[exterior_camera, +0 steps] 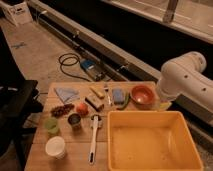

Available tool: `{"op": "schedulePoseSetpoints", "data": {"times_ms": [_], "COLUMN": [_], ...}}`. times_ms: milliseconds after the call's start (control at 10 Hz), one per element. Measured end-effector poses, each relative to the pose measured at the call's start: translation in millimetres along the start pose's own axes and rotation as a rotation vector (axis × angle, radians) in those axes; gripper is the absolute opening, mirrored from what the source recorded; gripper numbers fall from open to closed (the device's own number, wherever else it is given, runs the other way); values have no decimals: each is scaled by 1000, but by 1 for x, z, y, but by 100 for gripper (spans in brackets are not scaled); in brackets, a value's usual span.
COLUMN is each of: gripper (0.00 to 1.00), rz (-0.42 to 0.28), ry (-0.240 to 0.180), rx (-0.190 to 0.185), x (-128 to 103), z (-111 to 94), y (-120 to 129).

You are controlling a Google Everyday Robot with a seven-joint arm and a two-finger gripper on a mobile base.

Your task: Place apple in metal cup

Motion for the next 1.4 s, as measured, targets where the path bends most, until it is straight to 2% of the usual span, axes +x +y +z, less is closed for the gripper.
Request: {"op": "schedulePoseSetpoints", "data": {"times_ms": [200,300,700,900,1100,1200,1400], "gripper": [65,65,65,65,65,65,65], "rz": [-107,-121,-120,-190,-271,-335,-412], "ry": [-34,-39,-34,-29,-42,-59,-81], "rx": [31,34,29,36,58,74,95], "x": [-48,-54,-51,-60,-86,-117,-159], "z": [-16,-18,-17,-16,-16,-15,-14], "y": [-7,-7,-7,-15,-23,-27,-31]}}
